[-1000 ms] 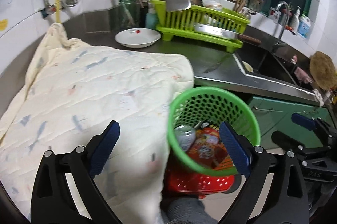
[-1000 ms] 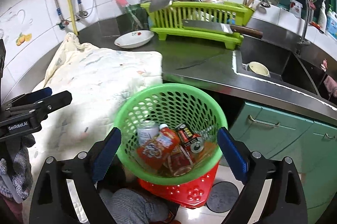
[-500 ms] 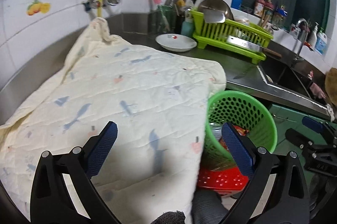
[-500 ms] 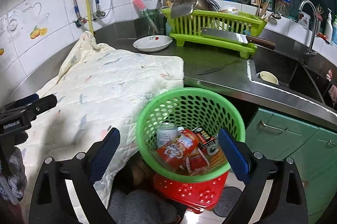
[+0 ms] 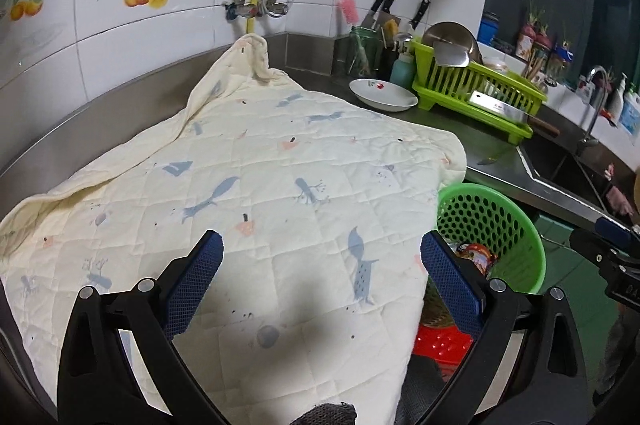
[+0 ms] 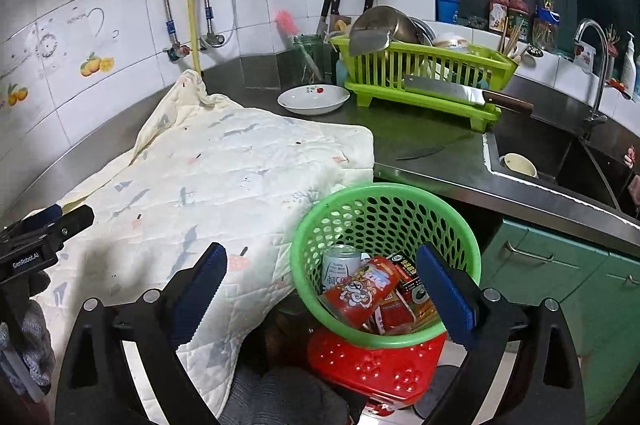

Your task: Collect trash

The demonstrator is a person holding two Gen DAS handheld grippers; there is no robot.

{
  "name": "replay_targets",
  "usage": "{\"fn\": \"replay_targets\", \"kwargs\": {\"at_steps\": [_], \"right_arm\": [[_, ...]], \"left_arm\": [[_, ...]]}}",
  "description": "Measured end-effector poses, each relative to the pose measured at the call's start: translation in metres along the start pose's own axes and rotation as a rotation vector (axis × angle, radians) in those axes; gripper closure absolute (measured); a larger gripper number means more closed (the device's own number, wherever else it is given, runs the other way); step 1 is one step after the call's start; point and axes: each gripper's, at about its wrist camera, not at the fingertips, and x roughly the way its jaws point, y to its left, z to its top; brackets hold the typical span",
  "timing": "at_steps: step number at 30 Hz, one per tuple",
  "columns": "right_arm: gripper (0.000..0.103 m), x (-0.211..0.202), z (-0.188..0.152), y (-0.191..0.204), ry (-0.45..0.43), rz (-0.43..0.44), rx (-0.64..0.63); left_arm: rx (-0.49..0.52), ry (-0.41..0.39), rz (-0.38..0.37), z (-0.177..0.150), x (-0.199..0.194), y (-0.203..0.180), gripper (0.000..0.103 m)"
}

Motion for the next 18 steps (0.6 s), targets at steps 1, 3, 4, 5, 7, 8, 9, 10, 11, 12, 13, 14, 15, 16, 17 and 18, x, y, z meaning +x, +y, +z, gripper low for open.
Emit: {"fn": "replay_targets", "kwargs": {"at_steps": [1, 3, 4, 5, 7, 8, 9, 10, 11, 12, 13, 14, 15, 16, 17, 18], "right_arm": [[0.011, -0.001, -0.001, 0.001, -0.001, 0.000, -0.002], [0.011, -0.002, -0.002, 0.003, -0.009, -0.010, -0.008], [0.011, -0.003, -0.003, 0.004, -0.011, -0.012, -0.010], [0.011, -0.003, -0.003, 0.004, -0.011, -0.012, -0.011], [0.011, -0.005, -0.005, 0.006, -0.013, -0.011, -0.012], [0.011, -0.005, -0.006, 0.007, -0.015, -0.012, -0.013], [0.011, -0.006, -0.007, 0.008, -0.017, -0.013, -0.014], [0.011, -0.006, -0.007, 0.009, -0.020, -0.015, -0.016], [0.011, -0.007, -0.008, 0.011, -0.024, -0.020, -0.021], [0.011, -0.008, -0.009, 0.012, -0.027, -0.025, -0.025], [0.011, -0.009, -0.010, 0.014, -0.034, -0.033, -0.032], [0.011, -0.010, -0.011, 0.015, -0.036, -0.036, -0.036], [0.010, -0.010, -0.011, 0.016, -0.038, -0.040, -0.044], [0.010, -0.011, -0.012, 0.017, -0.039, -0.042, -0.047], [0.010, -0.012, -0.012, 0.018, -0.040, -0.042, -0.048], [0.010, -0.012, -0.012, 0.018, -0.042, -0.040, -0.048]], "left_arm": [[-0.001, -0.005, 0.007, -0.002, -0.002, 0.001, 0.005], [-0.003, -0.022, 0.019, -0.005, -0.007, 0.006, 0.005], [-0.005, -0.028, 0.024, -0.006, -0.010, 0.008, 0.005], [-0.005, -0.032, 0.030, -0.007, -0.012, 0.009, 0.005], [-0.001, -0.041, 0.054, -0.008, -0.016, 0.010, 0.005], [-0.001, -0.042, 0.056, -0.009, -0.018, 0.010, 0.005], [0.000, -0.042, 0.052, -0.009, -0.019, 0.010, 0.005], [0.000, -0.042, 0.054, -0.010, -0.020, 0.010, 0.005], [0.000, -0.043, 0.058, -0.011, -0.020, 0.010, 0.005], [0.001, -0.045, 0.060, -0.011, -0.021, 0.010, 0.005], [0.000, -0.045, 0.060, -0.012, -0.021, 0.010, 0.005], [-0.002, -0.044, 0.061, -0.013, -0.022, 0.010, 0.005], [0.000, -0.044, 0.064, -0.014, -0.023, 0.010, 0.005], [0.003, -0.046, 0.067, -0.015, -0.023, 0.010, 0.005], [0.007, -0.050, 0.069, -0.016, -0.024, 0.009, 0.005], [0.009, -0.052, 0.068, -0.016, -0.024, 0.009, 0.005]]}}
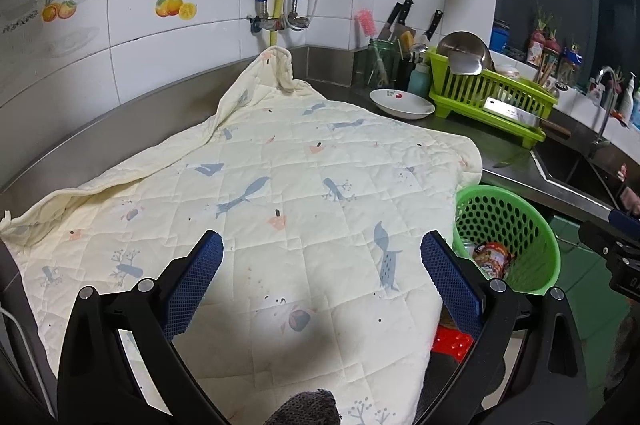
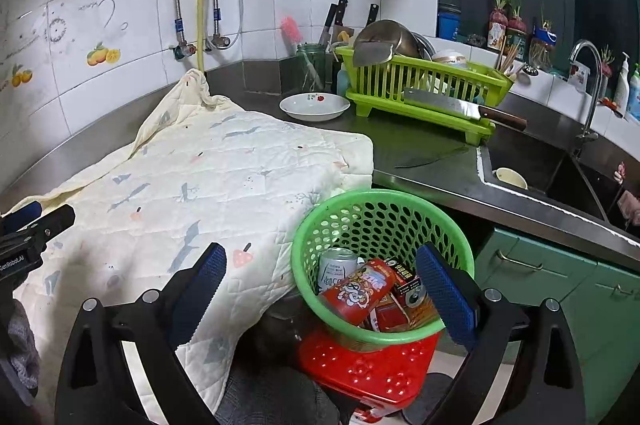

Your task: Collect trash

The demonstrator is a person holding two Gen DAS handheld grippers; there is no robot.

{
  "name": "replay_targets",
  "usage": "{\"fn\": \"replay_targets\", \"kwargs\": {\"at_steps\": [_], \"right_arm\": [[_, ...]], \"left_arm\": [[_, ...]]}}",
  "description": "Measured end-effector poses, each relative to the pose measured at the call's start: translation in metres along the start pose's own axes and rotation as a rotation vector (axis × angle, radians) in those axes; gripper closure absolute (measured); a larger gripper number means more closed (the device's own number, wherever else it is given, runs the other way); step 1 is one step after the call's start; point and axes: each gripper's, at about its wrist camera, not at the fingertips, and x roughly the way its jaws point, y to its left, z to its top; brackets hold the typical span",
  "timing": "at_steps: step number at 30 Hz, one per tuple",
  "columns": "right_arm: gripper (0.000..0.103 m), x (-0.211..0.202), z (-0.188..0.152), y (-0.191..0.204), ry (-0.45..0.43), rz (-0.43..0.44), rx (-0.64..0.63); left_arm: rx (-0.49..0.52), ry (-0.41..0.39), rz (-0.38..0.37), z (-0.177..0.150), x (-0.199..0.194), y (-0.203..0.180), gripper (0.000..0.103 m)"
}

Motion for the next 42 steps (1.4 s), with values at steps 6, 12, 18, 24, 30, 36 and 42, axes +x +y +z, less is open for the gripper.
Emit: {"fn": "replay_targets", "kwargs": {"at_steps": [6, 12, 18, 24, 30, 36, 42], "right_arm": [[0.010, -0.001, -0.001, 0.000, -0.002, 0.000, 0.002], [0.010, -0.004, -0.001, -0.001, -0.006, -0.003, 0.018], [0.010, -0.008, -0.001, -0.001, -0.014, 0.005, 0.023], [0.010, -0.007, -0.004, -0.001, -0.008, 0.007, 0.026], [0.010, -0.005, -0.006, -0.003, -0.002, 0.005, 0.036], [0.010, -0.004, -0.007, 0.000, 0.000, 0.007, 0.028], [0.010, -0.004, -0.007, 0.001, 0.001, 0.011, 0.030]], "left_arm": [[0.006, 0.001, 0.010, -0.003, -0.001, -0.002, 0.005], [0.016, -0.034, 0.040, -0.003, -0.006, -0.005, 0.005], [0.028, -0.061, 0.042, 0.000, -0.014, -0.011, 0.005], [0.032, -0.059, 0.032, -0.001, -0.014, -0.016, 0.005], [0.050, -0.062, 0.021, 0.000, -0.013, -0.023, 0.005], [0.058, -0.059, 0.015, -0.001, -0.013, -0.026, 0.005], [0.058, -0.056, 0.016, -0.001, -0.013, -0.026, 0.005]]}}
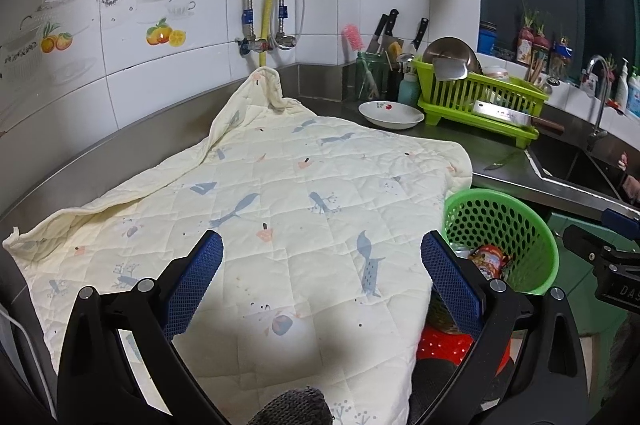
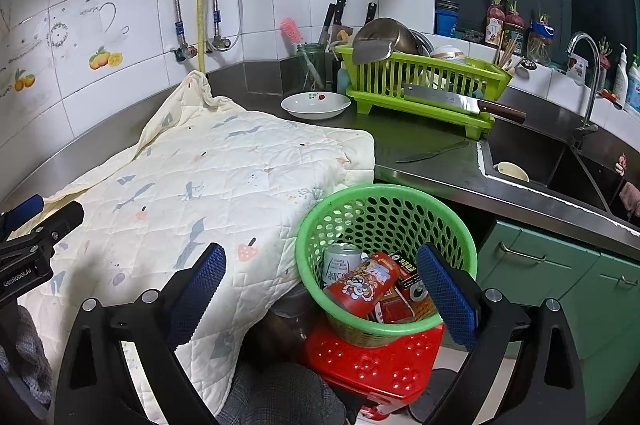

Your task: Collect trash

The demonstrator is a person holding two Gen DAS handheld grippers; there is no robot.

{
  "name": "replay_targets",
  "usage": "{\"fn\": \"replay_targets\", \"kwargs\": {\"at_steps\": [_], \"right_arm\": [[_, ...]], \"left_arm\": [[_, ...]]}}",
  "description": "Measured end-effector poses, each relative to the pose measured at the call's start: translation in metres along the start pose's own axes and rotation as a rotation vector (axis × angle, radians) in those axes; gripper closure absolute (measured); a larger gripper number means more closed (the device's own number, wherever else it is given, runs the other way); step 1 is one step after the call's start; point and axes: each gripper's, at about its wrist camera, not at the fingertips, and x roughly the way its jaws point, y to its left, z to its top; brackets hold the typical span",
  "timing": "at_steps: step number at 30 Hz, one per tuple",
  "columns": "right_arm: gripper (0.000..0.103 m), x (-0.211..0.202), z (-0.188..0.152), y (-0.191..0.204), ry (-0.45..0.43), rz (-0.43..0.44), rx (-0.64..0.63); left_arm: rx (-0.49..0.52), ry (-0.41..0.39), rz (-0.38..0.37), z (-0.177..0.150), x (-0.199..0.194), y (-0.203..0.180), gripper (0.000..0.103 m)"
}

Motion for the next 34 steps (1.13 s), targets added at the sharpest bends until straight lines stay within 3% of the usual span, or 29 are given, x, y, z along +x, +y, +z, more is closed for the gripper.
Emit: {"fn": "replay_targets", "kwargs": {"at_steps": [34], "right_arm": [[0.010, -0.0007, -0.0014, 0.0048, 0.003, 0.010, -0.004]], "left_arm": [[-0.015, 0.019, -0.002, -0.0014, 0.0049, -0.0043, 0.005]]}}
